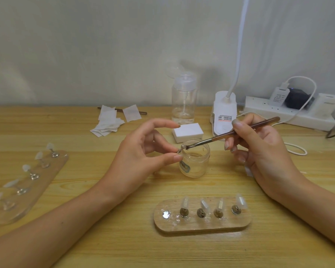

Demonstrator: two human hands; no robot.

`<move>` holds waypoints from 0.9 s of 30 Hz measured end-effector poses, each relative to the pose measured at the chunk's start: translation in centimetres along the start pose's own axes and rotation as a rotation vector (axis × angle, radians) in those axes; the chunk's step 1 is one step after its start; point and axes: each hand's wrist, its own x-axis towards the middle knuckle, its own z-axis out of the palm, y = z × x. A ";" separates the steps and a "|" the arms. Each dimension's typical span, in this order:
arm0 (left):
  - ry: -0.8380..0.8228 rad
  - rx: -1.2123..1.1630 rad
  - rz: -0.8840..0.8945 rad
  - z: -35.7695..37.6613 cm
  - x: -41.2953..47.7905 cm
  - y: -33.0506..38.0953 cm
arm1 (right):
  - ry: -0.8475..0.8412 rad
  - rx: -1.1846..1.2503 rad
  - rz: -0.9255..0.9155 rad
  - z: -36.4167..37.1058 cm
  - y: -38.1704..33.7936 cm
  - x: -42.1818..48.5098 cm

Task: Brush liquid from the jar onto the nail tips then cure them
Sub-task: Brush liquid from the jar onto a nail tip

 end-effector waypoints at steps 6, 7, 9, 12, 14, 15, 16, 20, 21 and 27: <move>-0.004 -0.002 0.009 0.0 0.0 -0.1 | -0.017 0.033 -0.032 -0.1 -0.2 0.0; -0.006 0.001 0.012 0.0 0.0 -0.1 | -0.026 0.024 -0.031 0.0 -0.2 -0.1; -0.011 0.003 0.017 0.0 0.0 -0.1 | -0.018 0.008 -0.014 0.1 -0.1 -0.1; -0.012 0.019 0.025 0.0 0.0 -0.2 | 0.013 0.021 -0.005 -0.1 -0.1 0.0; -0.009 0.030 0.025 0.0 0.0 -0.1 | -0.003 0.030 -0.024 -0.1 -0.2 0.0; -0.006 0.038 0.023 0.1 0.0 -0.1 | -0.017 0.028 -0.033 0.0 -0.2 0.0; -0.004 0.048 0.022 0.1 0.0 0.0 | -0.024 0.019 -0.032 0.0 -0.2 0.0; 0.003 0.096 0.035 0.1 0.1 -0.1 | 0.020 0.010 0.004 0.0 -0.1 0.0; 0.004 0.105 0.040 0.1 0.1 -0.2 | 0.026 0.022 0.002 -0.1 -0.2 0.0; 0.001 0.163 0.091 0.0 0.2 -0.4 | 0.000 -0.009 0.002 0.1 -0.3 -0.1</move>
